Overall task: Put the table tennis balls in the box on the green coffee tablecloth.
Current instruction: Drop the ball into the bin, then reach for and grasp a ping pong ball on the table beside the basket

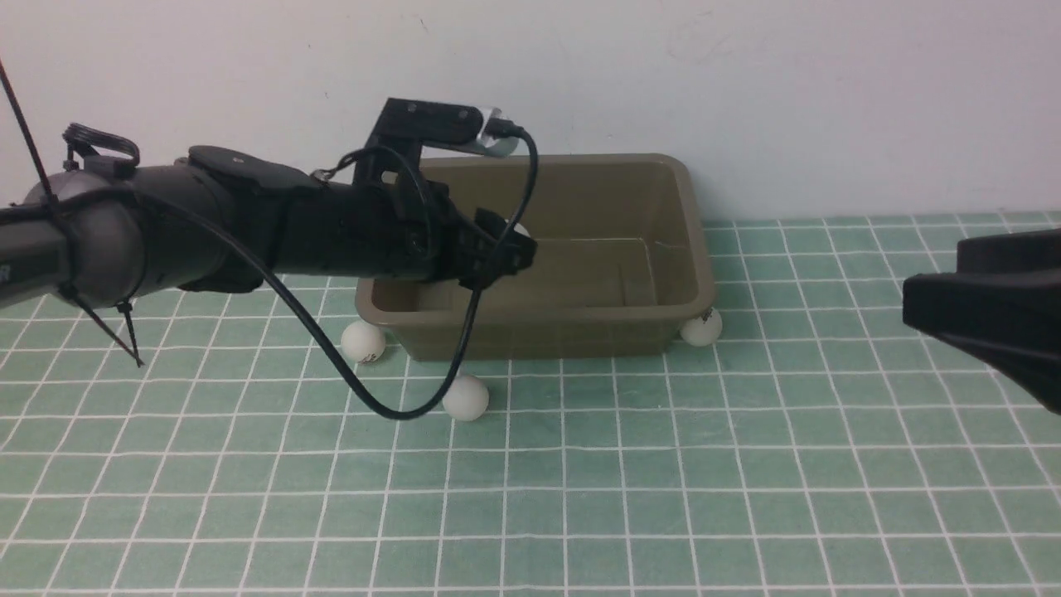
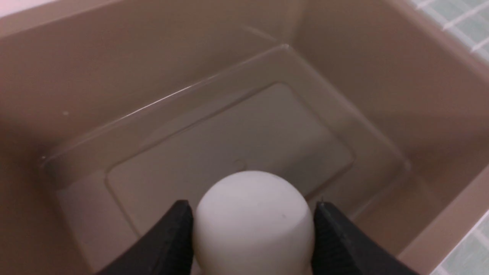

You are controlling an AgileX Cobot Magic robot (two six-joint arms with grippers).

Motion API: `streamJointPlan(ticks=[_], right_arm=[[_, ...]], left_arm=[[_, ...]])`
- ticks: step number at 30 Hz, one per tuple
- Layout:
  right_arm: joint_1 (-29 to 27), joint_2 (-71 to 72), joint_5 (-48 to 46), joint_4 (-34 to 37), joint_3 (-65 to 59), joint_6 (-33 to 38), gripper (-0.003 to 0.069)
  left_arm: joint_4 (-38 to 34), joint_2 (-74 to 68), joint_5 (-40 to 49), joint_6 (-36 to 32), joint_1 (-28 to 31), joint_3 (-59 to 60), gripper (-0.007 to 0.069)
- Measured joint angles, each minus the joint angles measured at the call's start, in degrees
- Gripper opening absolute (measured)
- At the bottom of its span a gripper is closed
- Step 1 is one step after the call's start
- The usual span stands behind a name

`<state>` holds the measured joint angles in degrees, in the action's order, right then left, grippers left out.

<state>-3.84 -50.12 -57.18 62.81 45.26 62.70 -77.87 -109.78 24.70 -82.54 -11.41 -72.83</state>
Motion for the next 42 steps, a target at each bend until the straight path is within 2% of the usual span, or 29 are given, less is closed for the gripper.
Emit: streamJointPlan(ticks=[3, 6, 8, 11, 17, 19, 22, 25, 26, 28, 31, 33, 37, 42], right_arm=[[0.00, 0.00, -0.42, 0.00, 0.00, 0.00, 0.0407], [0.00, 0.00, -0.78, 0.00, 0.00, 0.00, 0.0407], [0.00, 0.00, -1.01, 0.00, 0.00, 0.00, 0.0407], [0.00, 0.00, -1.05, 0.00, 0.00, 0.00, 0.0407], [0.00, 0.00, -1.10, 0.00, 0.00, 0.00, 0.0407], [0.00, 0.00, -1.10, 0.00, 0.00, 0.00, 0.0407], [0.00, 0.00, -1.10, 0.00, 0.00, 0.00, 0.0407], [0.00, 0.00, -1.10, 0.00, 0.00, 0.00, 0.0407], [0.00, 0.00, -1.10, 0.00, 0.00, 0.00, 0.0407], [0.00, 0.00, -1.04, 0.00, 0.00, 0.00, 0.0407], [0.00, 0.00, -0.80, 0.00, 0.00, 0.00, 0.0407], [0.00, 0.00, -0.45, 0.00, 0.00, 0.00, 0.0407], [0.00, 0.00, -0.10, -0.05, 0.00, 0.00, 0.0407], [0.00, 0.00, 0.02, -0.05, 0.00, 0.00, 0.0407]], left_arm=[[0.23, -0.33, 0.20, -2.37, 0.28, 0.00, 0.0374], [0.27, 0.11, 0.42, -2.99, 0.33, -0.12, 0.0459], [0.72, 1.11, 0.57, -1.98, 0.34, -0.11, 0.0503], [3.25, 3.85, 1.43, 1.95, 0.39, -0.11, 0.0510], [18.78, 12.86, 7.41, 14.65, 0.39, -0.11, 0.0412], [27.78, 16.57, 11.41, 22.02, 0.39, -0.11, 0.0359], [35.72, 19.22, 14.35, 28.76, 0.39, -0.11, 0.0327], [46.20, 21.06, 19.14, 39.99, 0.39, -0.11, 0.0312], [50.15, 21.33, 22.32, 45.94, 0.39, -0.11, 0.0310], [53.37, 21.45, 27.35, 53.96, 0.39, -0.11, 0.0310], [54.23, 21.01, 31.28, 59.81, 0.32, -0.11, 0.0310], [53.69, 20.13, 32.39, 61.43, -0.28, -0.11, 0.0310], [50.13, 16.41, 33.36, 62.30, -3.24, -0.11, 0.0310], [49.71, 12.01, 32.81, 62.25, -4.53, -0.11, 0.0310]])
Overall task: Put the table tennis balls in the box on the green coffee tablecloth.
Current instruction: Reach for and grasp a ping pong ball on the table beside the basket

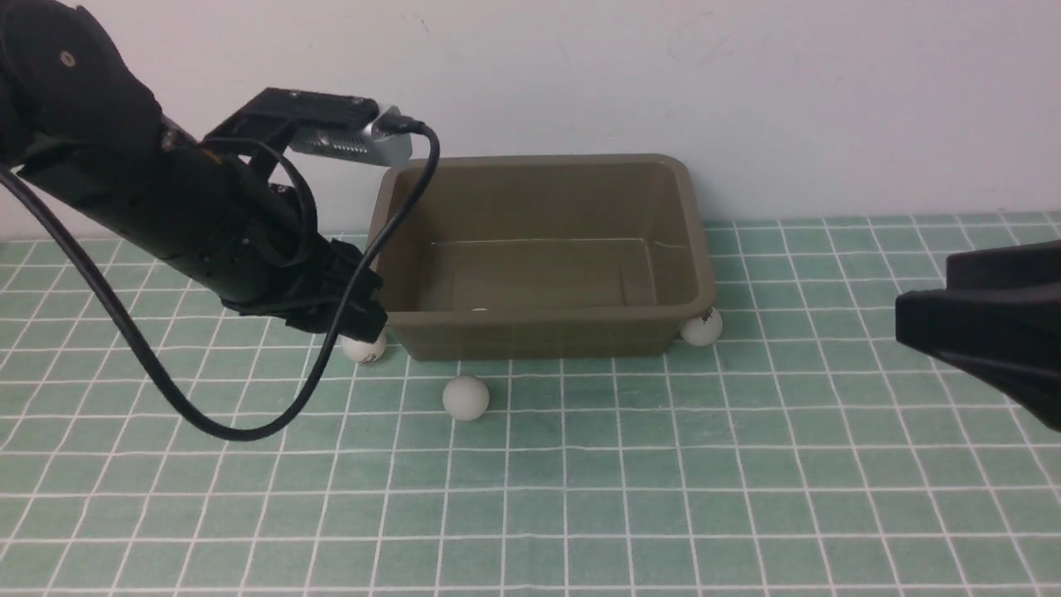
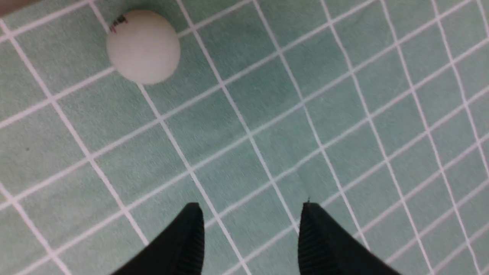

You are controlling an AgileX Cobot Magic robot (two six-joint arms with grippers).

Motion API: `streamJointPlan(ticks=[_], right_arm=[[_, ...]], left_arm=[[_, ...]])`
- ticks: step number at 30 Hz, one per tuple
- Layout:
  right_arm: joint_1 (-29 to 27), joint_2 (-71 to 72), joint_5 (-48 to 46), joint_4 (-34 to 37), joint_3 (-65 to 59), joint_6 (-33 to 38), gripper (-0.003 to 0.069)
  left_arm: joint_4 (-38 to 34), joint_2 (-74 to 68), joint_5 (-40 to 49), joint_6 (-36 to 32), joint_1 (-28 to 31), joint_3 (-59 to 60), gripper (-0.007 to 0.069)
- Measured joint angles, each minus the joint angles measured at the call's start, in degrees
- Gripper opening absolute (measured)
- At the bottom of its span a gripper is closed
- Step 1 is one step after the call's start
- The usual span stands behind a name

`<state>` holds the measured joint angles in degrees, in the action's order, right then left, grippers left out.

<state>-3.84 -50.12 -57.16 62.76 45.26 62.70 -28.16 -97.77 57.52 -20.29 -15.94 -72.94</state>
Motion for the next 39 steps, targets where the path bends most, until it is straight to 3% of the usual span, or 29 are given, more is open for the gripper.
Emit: streamJointPlan(ticks=[5, 9, 15, 20, 39], right_arm=[[0.00, 0.00, 0.00, -0.23, 0.00, 0.00, 0.0407], [0.00, 0.00, 0.06, -0.41, 0.00, 0.00, 0.0407], [0.00, 0.00, 0.64, -0.47, 0.00, 0.05, 0.0407], [0.00, 0.00, 0.97, -0.67, 0.00, 0.65, 0.0407], [0.00, 0.00, 2.81, -0.67, 0.00, 1.32, 0.0407]], left_arm=[[0.11, -2.56, -3.83, 0.00, -0.12, 0.00, 0.0314], [0.23, -3.12, -5.82, -1.57, -0.12, 0.00, 0.0363], [0.06, -4.36, -8.61, -3.52, -0.12, -0.05, 0.0523], [-1.51, -6.38, -9.91, -3.52, -0.12, -0.10, 0.0584], [-3.45, -11.39, -22.81, -1.50, -0.12, -0.10, 0.0573]])
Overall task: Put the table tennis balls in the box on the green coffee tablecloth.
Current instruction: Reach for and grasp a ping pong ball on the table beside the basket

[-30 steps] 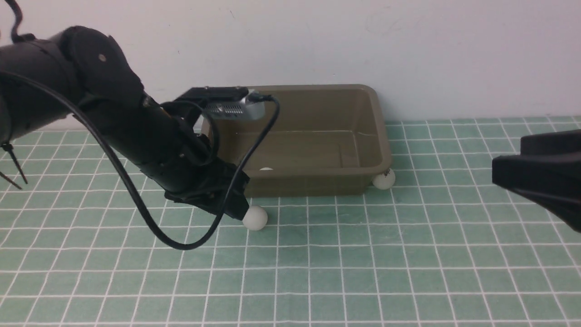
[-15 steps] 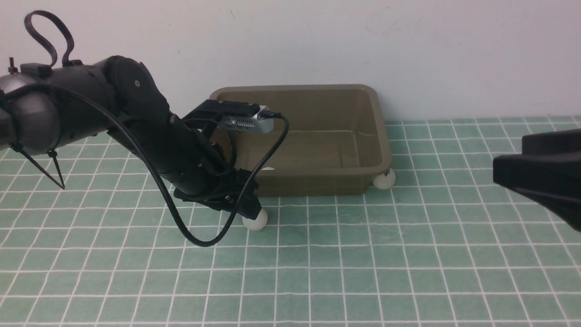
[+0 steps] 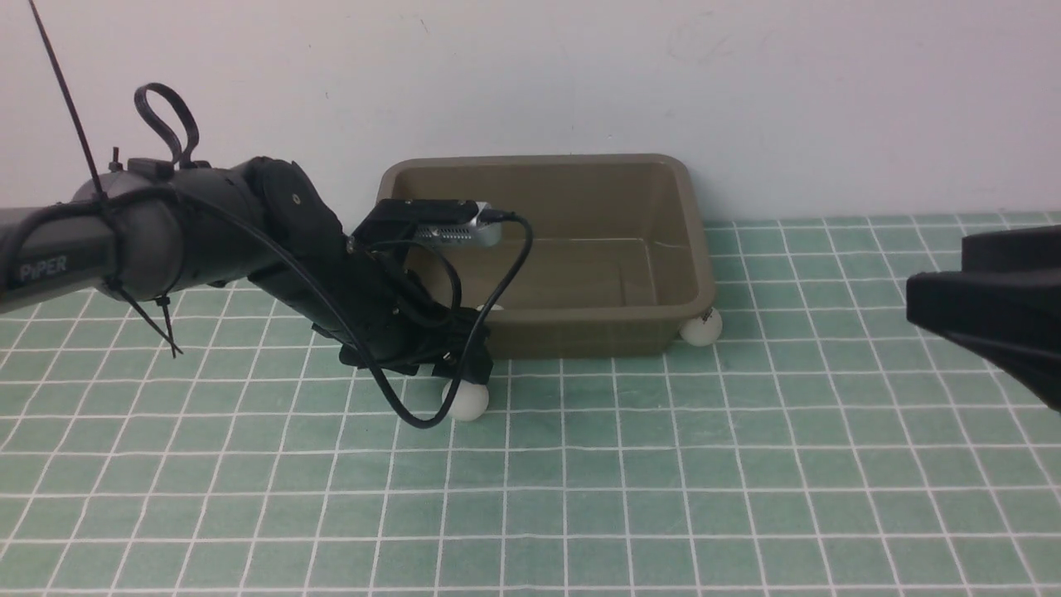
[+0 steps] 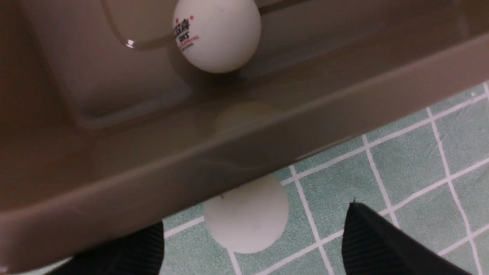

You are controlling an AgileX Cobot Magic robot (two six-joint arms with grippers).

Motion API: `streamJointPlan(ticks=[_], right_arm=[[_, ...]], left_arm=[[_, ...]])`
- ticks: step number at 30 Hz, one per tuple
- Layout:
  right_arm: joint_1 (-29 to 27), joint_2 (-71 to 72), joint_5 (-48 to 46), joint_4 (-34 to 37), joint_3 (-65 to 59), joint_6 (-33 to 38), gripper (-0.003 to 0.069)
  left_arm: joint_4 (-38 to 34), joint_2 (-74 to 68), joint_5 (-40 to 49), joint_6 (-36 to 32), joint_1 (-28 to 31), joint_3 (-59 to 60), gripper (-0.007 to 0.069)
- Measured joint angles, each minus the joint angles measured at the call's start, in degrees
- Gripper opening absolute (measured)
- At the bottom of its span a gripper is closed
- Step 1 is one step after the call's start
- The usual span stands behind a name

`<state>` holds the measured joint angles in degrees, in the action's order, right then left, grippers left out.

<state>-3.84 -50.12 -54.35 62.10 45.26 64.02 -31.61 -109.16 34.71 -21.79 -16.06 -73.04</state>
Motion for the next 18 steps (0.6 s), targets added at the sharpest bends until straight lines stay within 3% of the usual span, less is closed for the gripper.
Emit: streamJointPlan(ticks=[18], right_arm=[[0.00, 0.00, 0.59, 0.51, 0.00, 0.13, 0.0407]], left_arm=[[-2.98, -1.48, -0.89, 1.62, -0.06, 0.12, 0.0573]])
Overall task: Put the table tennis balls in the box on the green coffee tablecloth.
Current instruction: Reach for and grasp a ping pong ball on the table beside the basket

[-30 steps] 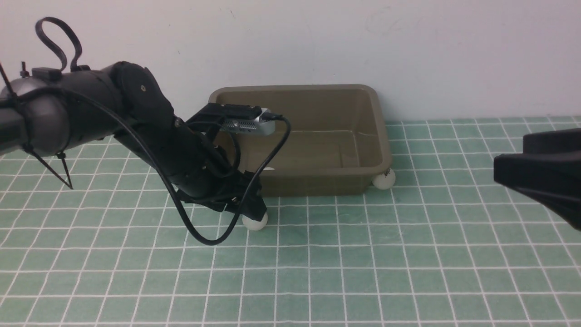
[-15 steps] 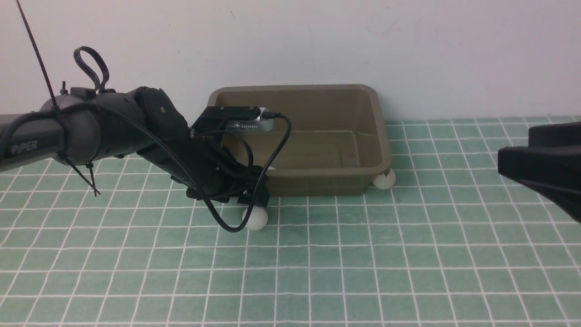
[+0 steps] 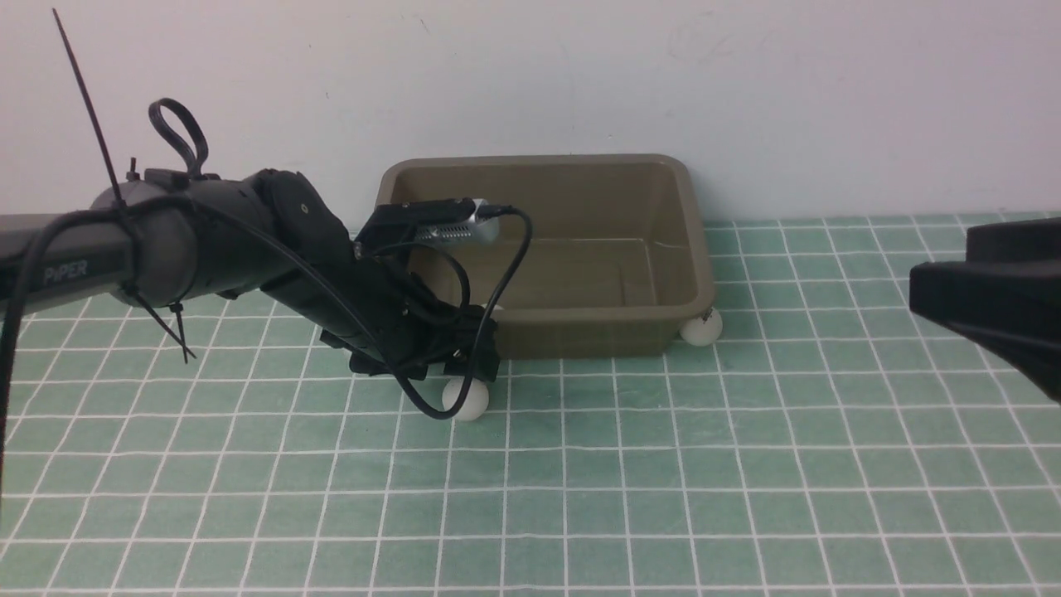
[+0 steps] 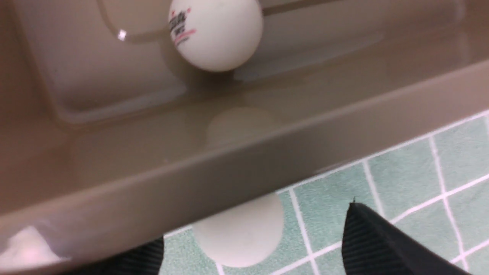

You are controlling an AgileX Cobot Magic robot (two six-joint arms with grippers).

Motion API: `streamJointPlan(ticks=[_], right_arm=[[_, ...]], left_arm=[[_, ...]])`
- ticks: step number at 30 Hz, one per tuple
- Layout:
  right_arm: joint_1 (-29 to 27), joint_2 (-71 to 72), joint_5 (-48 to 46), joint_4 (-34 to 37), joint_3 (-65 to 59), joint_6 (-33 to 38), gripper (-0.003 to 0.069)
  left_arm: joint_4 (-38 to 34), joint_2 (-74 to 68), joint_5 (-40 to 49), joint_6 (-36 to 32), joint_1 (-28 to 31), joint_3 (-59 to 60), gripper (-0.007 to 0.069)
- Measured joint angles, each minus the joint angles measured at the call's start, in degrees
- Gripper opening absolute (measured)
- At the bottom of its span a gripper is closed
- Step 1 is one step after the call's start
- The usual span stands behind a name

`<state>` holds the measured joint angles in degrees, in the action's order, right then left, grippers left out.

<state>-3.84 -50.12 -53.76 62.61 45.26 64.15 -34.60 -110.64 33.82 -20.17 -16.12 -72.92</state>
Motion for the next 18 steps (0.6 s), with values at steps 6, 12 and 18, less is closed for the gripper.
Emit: streamJointPlan(ticks=[6, 12, 18], right_arm=[[0.00, 0.00, 0.00, 0.00, 0.00, 0.00, 0.0407], [0.00, 0.00, 0.00, 0.05, 0.00, 0.00, 0.0407], [0.00, 0.00, 0.00, 0.05, 0.00, 0.00, 0.0407]], left_arm=[[0.00, -2.72, -0.60, 0.48, 0.00, 0.00, 0.0573], [-0.76, -3.93, -1.41, 0.63, 0.00, -0.06, 0.0573], [-1.51, -5.34, -2.71, 0.37, 0.00, -0.24, 0.0568]])
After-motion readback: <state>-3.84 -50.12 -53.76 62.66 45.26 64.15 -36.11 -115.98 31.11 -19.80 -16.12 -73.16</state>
